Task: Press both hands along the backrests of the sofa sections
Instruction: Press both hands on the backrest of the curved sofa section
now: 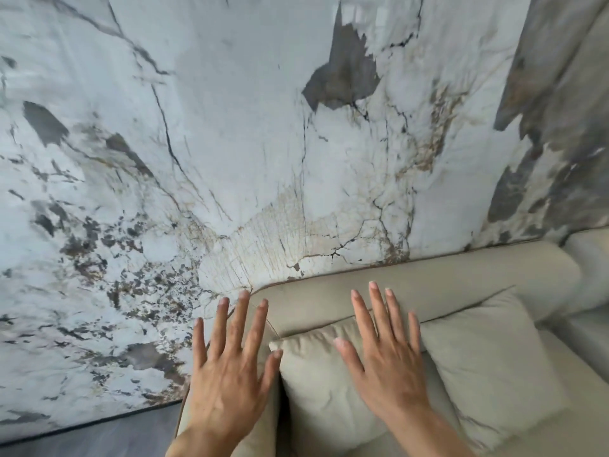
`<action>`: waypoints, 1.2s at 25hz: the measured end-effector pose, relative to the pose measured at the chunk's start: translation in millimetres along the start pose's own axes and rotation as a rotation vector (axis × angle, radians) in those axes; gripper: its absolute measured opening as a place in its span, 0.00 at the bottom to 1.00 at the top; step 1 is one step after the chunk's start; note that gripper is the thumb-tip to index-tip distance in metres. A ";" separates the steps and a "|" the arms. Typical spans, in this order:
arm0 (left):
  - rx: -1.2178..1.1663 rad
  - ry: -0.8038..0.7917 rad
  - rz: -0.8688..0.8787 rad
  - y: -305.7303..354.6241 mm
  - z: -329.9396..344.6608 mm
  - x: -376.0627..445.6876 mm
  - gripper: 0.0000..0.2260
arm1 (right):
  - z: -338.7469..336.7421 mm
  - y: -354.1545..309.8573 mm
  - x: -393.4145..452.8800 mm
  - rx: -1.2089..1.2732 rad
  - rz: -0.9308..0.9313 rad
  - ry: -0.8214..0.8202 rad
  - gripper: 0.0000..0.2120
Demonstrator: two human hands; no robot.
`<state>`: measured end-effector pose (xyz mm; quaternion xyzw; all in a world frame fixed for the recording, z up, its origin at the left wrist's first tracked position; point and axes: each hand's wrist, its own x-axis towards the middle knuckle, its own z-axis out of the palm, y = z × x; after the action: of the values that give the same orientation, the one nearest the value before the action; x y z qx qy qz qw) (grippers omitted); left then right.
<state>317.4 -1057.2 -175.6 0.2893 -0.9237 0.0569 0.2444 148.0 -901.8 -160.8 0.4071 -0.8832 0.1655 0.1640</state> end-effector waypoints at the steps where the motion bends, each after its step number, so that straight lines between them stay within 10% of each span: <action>1: 0.006 0.018 0.008 2.0 -20.3 3.0 0.31 | -22.2 -3.8 -3.7 -0.008 0.007 0.006 0.31; 17: 0.135 0.194 -0.113 3.5 -209.4 -56.6 0.29 | -188.7 -62.5 -57.6 0.059 -0.094 0.162 0.33; 30: -0.029 0.035 0.074 -241.4 -200.5 -107.4 0.29 | -134.8 -299.4 -90.5 -0.070 0.154 0.136 0.33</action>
<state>613.7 -1152.7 -61.2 0.2502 -0.9301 0.0576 0.2627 456.1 -968.0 -31.5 0.3200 -0.9038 0.1737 0.2247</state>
